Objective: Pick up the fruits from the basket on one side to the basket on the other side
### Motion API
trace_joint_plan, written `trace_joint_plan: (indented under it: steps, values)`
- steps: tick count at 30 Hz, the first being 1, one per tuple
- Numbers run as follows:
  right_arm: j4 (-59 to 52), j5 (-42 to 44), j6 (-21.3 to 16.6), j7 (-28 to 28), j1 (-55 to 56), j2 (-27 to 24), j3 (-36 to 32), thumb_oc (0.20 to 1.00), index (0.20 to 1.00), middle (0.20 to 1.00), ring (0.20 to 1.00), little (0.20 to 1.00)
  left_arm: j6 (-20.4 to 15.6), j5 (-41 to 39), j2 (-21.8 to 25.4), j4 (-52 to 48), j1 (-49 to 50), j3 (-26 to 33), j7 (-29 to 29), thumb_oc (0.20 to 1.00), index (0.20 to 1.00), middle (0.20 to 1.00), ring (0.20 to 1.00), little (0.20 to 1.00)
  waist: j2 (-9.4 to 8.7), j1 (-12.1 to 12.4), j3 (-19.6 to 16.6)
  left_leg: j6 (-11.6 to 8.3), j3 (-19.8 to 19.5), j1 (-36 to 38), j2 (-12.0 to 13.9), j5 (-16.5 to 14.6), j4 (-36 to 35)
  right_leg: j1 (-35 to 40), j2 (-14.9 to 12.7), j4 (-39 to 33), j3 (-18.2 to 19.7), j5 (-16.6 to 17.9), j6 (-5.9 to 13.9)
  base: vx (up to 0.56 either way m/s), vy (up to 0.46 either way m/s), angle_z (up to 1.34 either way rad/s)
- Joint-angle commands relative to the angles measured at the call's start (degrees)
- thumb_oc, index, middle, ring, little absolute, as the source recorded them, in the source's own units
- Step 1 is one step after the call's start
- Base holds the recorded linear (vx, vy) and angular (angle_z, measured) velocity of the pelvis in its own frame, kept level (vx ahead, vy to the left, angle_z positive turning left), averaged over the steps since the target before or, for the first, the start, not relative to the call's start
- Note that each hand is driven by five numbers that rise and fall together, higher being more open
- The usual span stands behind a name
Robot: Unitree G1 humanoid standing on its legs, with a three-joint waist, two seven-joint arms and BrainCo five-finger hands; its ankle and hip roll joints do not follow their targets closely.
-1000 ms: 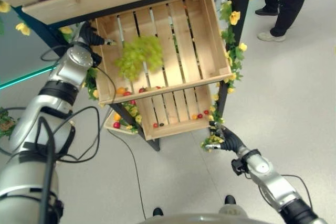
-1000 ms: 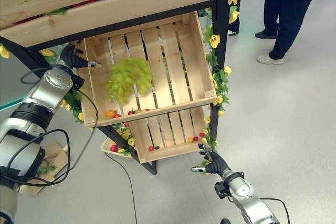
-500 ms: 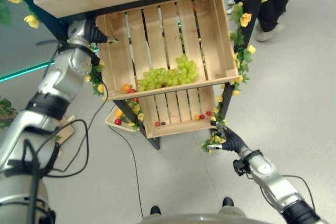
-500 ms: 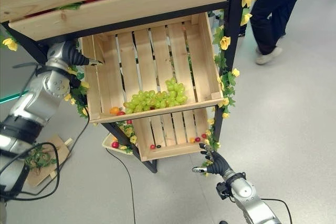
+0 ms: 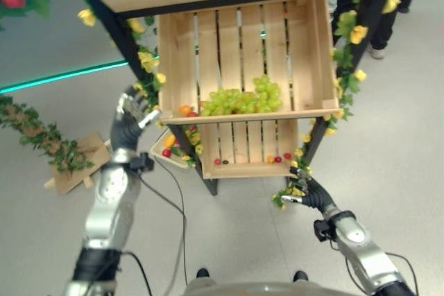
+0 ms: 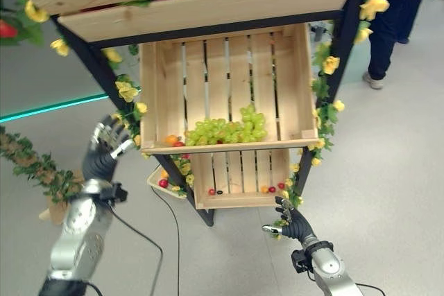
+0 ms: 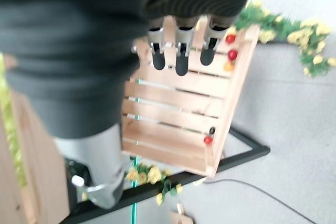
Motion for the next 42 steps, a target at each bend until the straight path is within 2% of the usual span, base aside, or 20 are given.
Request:
trace_joint_plan:
  steps: [1, 9, 14, 16, 17, 20, 23, 24, 25, 26, 28, 29, 35, 36, 37, 38, 39, 40, 41, 42]
  values:
    - [-3.42, -0.58, -2.60, 0.83, -0.91, 0.12, -1.18, 1.000, 1.000, 1.000, 1.000, 1.000, -2.05, -1.98, 1.78, -3.47, -2.43, -0.22, -4.01, 1.000, 1.000, 1.000, 1.000, 1.000, -1.78, -0.64, -1.10, -0.91, -2.96, -8.05, 0.20, 4.65, 5.22, 5.35, 4.51, 0.58, -3.07, -12.95, -3.71, -0.01, -0.010, 0.07]
    - [-3.87, -1.20, -2.74, 0.97, 0.80, -0.03, -2.29, 1.000, 1.000, 1.000, 1.000, 1.000, -0.87, -2.25, -0.47, -8.07, 6.03, -1.97, -8.55, 1.000, 1.000, 1.000, 1.000, 1.000, -2.20, 0.36, -0.06, -0.46, -4.22, -9.07, -0.31, 3.48, 8.15, 6.24, 4.65, 0.58, -2.97, -13.25, -4.38, -0.02, -0.010, -0.01]
    - [-4.71, -1.10, -3.71, -1.28, 2.32, 0.30, -4.56, 1.000, 1.000, 1.000, 1.000, 1.000, -0.48, -0.36, -1.40, -5.48, 9.53, -3.34, -8.87, 1.000, 1.000, 1.000, 1.000, 1.000, -2.75, 0.42, 0.61, -0.12, -5.01, -9.25, -0.50, 3.06, 8.71, 6.37, 4.56, 0.58, -2.36, -13.03, -4.43, -0.02, 0.007, 0.01]
    - [-4.89, -1.61, -4.14, -3.16, 2.46, 0.08, -5.78, 1.000, 1.000, 1.000, 1.000, 1.000, -0.30, 0.13, -1.73, -3.04, 9.21, -4.60, -8.32, 1.000, 1.000, 1.000, 1.000, 1.000, -3.23, 0.34, 1.01, 0.28, -6.21, -9.27, -1.57, 2.21, 8.98, 5.74, 3.95, 0.58, -2.08, -12.28, -4.17, -0.03, 0.037, 0.03]
    - [-5.27, -1.91, -4.32, -3.80, 2.32, -0.11, -6.23, 1.000, 1.000, 1.000, 1.000, 1.000, -0.64, 0.77, -1.95, -2.58, 8.88, -4.99, -7.80, 1.000, 1.000, 1.000, 1.000, 1.000, -3.69, 0.72, 1.31, 0.82, -9.14, -9.06, -4.28, -0.03, 9.85, 5.11, 3.15, 0.58, -1.54, -11.79, -3.91, -0.03, 0.076, 0.01]
    - [-4.98, -1.68, -4.53, -5.01, 0.56, 0.26, -7.30, 1.000, 1.000, 1.000, 1.000, 1.000, -1.13, 1.94, -2.62, -1.23, 7.49, -5.41, -7.32, 1.000, 1.000, 1.000, 1.000, 1.000, -5.09, 1.20, -0.14, 5.84, -19.16, -7.92, -15.79, -7.55, 10.30, 1.57, 1.12, 0.97, 2.25, -9.82, -2.83, -0.02, 0.076, -0.68]
    - [-6.66, -1.39, -4.94, -5.73, -0.12, 0.22, -9.87, 1.000, 1.000, 1.000, 1.000, 1.000, -1.94, 2.76, -2.81, -0.29, 5.74, -4.78, -6.37, 1.000, 1.000, 1.000, 1.000, 1.000, -5.41, 0.00, -2.24, 8.32, -24.71, -7.45, -20.77, -11.25, 12.59, -1.96, 0.34, 2.11, 10.04, -8.06, -1.83, -0.02, 0.173, -1.15]
    - [-6.81, -1.40, -4.84, -5.71, -0.02, 0.23, -9.93, 1.000, 1.000, 1.000, 1.000, 1.000, -2.00, 2.77, -2.82, -0.19, 5.68, -4.83, -6.39, 1.000, 1.000, 1.000, 1.000, 1.000, -5.37, 0.21, -2.30, 8.36, -24.52, -7.51, -20.74, -11.28, 12.61, -2.13, 0.35, 2.24, 10.24, -8.09, -1.81, -0.03, 0.277, -0.97]
    - [-8.18, -0.94, -4.91, -5.71, 0.89, 0.58, -11.83, 1.000, 1.000, 1.000, 1.000, 1.000, -1.68, 2.79, -2.83, 1.06, 4.95, -5.14, -6.01, 1.000, 1.000, 1.000, 1.000, 1.000, -5.38, -1.26, -3.06, 8.95, -23.19, -6.57, -20.16, -11.15, 10.89, -3.36, -0.31, 2.90, 11.70, -7.53, -1.04, -0.01, 0.134, -0.78]
    - [-8.33, -0.93, -4.82, -5.68, 1.00, 0.58, -11.89, 1.000, 1.000, 1.000, 1.000, 1.000, -1.72, 2.79, -2.84, 1.15, 4.91, -5.18, -6.03, 1.000, 1.000, 1.000, 1.000, 1.000, -5.35, -1.12, -3.09, 8.94, -23.09, -6.44, -20.07, -11.04, 10.61, -3.41, -0.28, 2.94, 11.82, -7.52, -1.06, -0.03, 0.187, -0.87]
    - [-9.55, 0.80, -4.92, -6.02, 3.09, 2.35, -14.08, 1.000, 1.000, 1.000, 1.000, 1.000, -1.25, 3.94, -1.86, 2.52, 4.37, -6.47, -5.66, 1.000, 1.000, 1.000, 1.000, 1.000, -6.36, -3.50, -3.64, 9.94, -20.84, -5.18, -18.08, -9.23, 6.21, -6.55, -0.85, 4.32, 14.12, -5.77, 0.53, -0.11, 0.172, -0.61]
    - [-9.60, 0.80, -4.87, -6.01, 3.18, 2.37, -14.07, 1.000, 1.000, 1.000, 1.000, 1.000, -1.27, 3.94, -1.83, 2.58, 4.39, -6.50, -5.66, 1.000, 1.000, 1.000, 1.000, 1.000, -6.30, -3.27, -3.79, 9.98, -20.65, -4.70, -17.85, -9.66, 5.81, -6.31, -0.68, 4.26, 14.30, -6.27, 0.49, -0.15, 0.190, -0.54]
    - [-10.99, 1.53, -4.40, -7.31, 5.00, 4.67, -17.13, 1.000, 1.000, 1.000, 1.000, 1.000, -0.60, 5.41, 0.20, 4.65, 0.99, -8.60, -5.33, 1.000, 1.000, 1.000, 1.000, 1.000, -8.28, -6.97, -2.55, 12.17, -13.45, -2.59, -17.64, -7.58, -0.01, -12.99, -3.01, 7.06, 20.05, -2.33, 4.50, -0.13, 0.173, -0.57]
    - [-10.32, 1.38, -4.63, -8.12, 4.65, 5.23, -17.39, 1.000, 1.000, 1.000, 1.000, 1.000, -0.91, 6.04, 0.28, 5.32, -0.19, -8.73, -4.67, 1.000, 1.000, 1.000, 1.000, 1.000, -8.33, -7.11, -1.55, 12.20, -11.07, -2.03, -17.24, -7.79, -0.64, -14.43, -4.15, 8.19, 18.76, -1.87, 5.79, -0.27, 0.143, -1.33]
    - [-10.06, 1.06, -4.87, -8.64, 4.24, 5.95, -17.68, 1.000, 1.000, 1.000, 1.000, 1.000, -1.38, 6.50, 0.61, 6.03, -0.59, -7.99, -4.04, 1.000, 1.000, 1.000, 1.000, 1.000, -7.98, -6.55, 0.09, 11.35, -6.69, -1.87, -15.76, -8.03, -0.70, -16.66, -6.88, 10.41, 10.69, -1.22, 6.47, -0.22, 0.081, -1.44]
    - [-10.08, 1.03, -4.86, -8.65, 4.21, 5.99, -17.70, 1.000, 1.000, 1.000, 1.000, 1.000, -1.43, 6.50, 0.62, 6.12, -0.69, -8.00, -4.05, 1.000, 1.000, 1.000, 1.000, 1.000, -7.95, -6.51, 0.11, 11.32, -6.65, -1.86, -15.71, -8.08, -0.70, -16.71, -6.83, 10.48, 10.69, -1.26, 6.48, -0.27, 0.059, -2.19]
    - [-10.12, 0.57, -5.22, -9.14, 4.05, 6.38, -17.56, 1.000, 1.000, 1.000, 1.000, 1.000, -1.59, 7.20, 0.63, 6.31, -0.67, -7.49, -3.62, 1.000, 1.000, 1.000, 1.000, 1.000, -7.61, -5.32, 0.61, 10.61, -3.36, -1.67, -14.53, -8.40, -0.32, -17.07, -9.41, 11.37, 1.86, -1.48, 6.06, -0.16, 0.065, -1.90]
    - [-9.97, 0.43, -5.27, -9.16, 4.20, 6.48, -17.74, 1.000, 1.000, 1.000, 1.000, 1.000, -1.39, 7.33, 0.52, 6.21, -0.31, -6.94, -3.73, 1.000, 1.000, 1.000, 1.000, 1.000, -7.49, -5.01, 0.31, 10.67, -1.71, -1.78, -14.09, -8.37, -0.25, -16.35, -10.76, 11.59, -2.04, -1.59, 5.41, -0.22, 0.090, -1.65]
    - [-9.87, 0.29, -5.11, -9.33, 4.53, 6.60, -17.74, 1.000, 1.000, 1.000, 1.000, 1.000, -1.07, 7.15, 0.47, 6.25, 0.35, -6.79, -3.79, 1.000, 1.000, 1.000, 1.000, 1.000, -7.51, -5.29, 0.25, 10.88, 0.40, -1.43, -13.63, -8.14, -0.42, -15.72, -11.25, 13.31, -2.73, -2.10, 4.80, -0.15, 0.056, -1.15]
    - [-9.78, 0.52, -5.20, -9.21, 5.18, 6.59, -17.97, 1.000, 1.000, 1.000, 1.000, 1.000, -0.94, 7.01, 0.31, 6.39, 0.55, -6.77, -3.93, 1.000, 1.000, 1.000, 1.000, 1.000, -7.86, -5.58, 0.08, 10.97, 1.38, -1.44, -13.55, -7.90, -0.55, -15.18, -10.39, 14.14, -0.42, -2.49, 4.64, -0.14, -0.015, -1.21]
